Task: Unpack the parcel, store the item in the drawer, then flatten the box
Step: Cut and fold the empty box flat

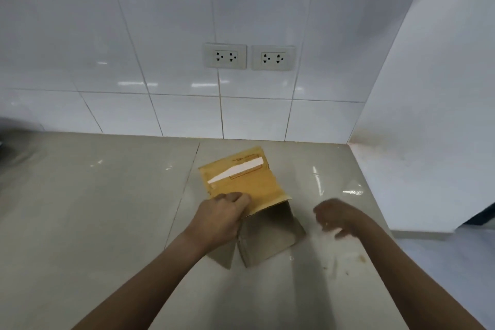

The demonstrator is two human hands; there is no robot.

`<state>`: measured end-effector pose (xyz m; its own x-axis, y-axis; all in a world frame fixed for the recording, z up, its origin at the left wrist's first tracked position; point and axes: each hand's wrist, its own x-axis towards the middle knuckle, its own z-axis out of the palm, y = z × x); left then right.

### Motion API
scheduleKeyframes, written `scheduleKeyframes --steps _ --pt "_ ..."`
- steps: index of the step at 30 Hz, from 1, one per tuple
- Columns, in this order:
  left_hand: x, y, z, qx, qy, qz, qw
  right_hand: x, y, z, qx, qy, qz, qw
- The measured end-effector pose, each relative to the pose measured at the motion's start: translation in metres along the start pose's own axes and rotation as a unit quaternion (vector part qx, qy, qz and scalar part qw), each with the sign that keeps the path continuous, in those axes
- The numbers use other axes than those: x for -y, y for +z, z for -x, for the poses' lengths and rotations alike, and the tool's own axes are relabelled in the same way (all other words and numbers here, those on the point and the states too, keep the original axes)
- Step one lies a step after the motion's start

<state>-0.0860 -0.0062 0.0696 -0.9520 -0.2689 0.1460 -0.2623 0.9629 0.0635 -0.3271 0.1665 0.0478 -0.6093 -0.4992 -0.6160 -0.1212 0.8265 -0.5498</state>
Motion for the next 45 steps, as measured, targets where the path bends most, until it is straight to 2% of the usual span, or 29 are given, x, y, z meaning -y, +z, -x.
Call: scheduleKeyframes --steps 1,2,3,4,7,9,11,15,19,25,31,37,40,45 --pt "0.000 0.001 -0.001 -0.002 -0.004 0.001 1.000 0.007 -0.007 0.000 -0.088 -0.053 0.021 0.994" --pt "0.000 0.001 -0.002 -0.001 -0.011 0.003 1.000 0.016 -0.009 0.003 -0.158 -0.116 -0.013 0.980" --pt "0.000 0.002 -0.002 0.009 -0.023 0.007 1.000 0.027 -0.006 0.008 -0.189 -0.179 -0.069 0.963" --pt "0.001 0.003 -0.002 0.031 -0.037 0.017 0.999 0.038 0.001 0.015 -0.186 -0.231 -0.094 0.950" --pt "0.000 0.006 0.002 0.106 -0.089 0.070 0.988 0.057 0.040 0.018 -0.078 -0.329 -0.009 0.941" --pt "0.002 0.009 0.006 0.104 -0.132 0.123 0.978 0.060 0.062 0.012 -0.006 -0.330 0.034 0.943" --pt "0.007 0.013 0.009 0.090 -0.183 0.169 0.964 0.059 0.079 0.003 0.022 -0.323 0.070 0.943" --pt "0.017 0.031 0.015 0.070 -0.240 0.149 0.957 0.057 0.104 -0.009 -0.054 -0.360 0.207 0.908" --pt "0.022 0.061 0.019 0.119 -0.273 0.085 0.951 0.055 0.120 -0.023 -0.042 -0.348 0.279 0.894" --pt "0.031 0.094 0.023 0.160 -0.288 0.045 0.943 0.049 0.145 -0.039 -0.026 -0.331 0.339 0.880" --pt "0.043 0.107 0.017 0.188 -0.281 0.034 0.941 0.052 0.155 -0.054 -0.101 -0.360 0.380 0.846" --pt "0.059 0.119 0.011 0.255 -0.286 0.067 0.921 0.034 0.166 -0.074 -0.103 -0.361 0.417 0.827" --pt "0.060 0.126 0.014 0.233 -0.275 0.066 0.930 0.032 0.169 -0.078 -0.119 -0.364 0.409 0.828" --pt "0.059 0.137 0.021 0.155 -0.258 0.017 0.953 0.028 0.172 -0.083 -0.128 -0.374 0.397 0.828"
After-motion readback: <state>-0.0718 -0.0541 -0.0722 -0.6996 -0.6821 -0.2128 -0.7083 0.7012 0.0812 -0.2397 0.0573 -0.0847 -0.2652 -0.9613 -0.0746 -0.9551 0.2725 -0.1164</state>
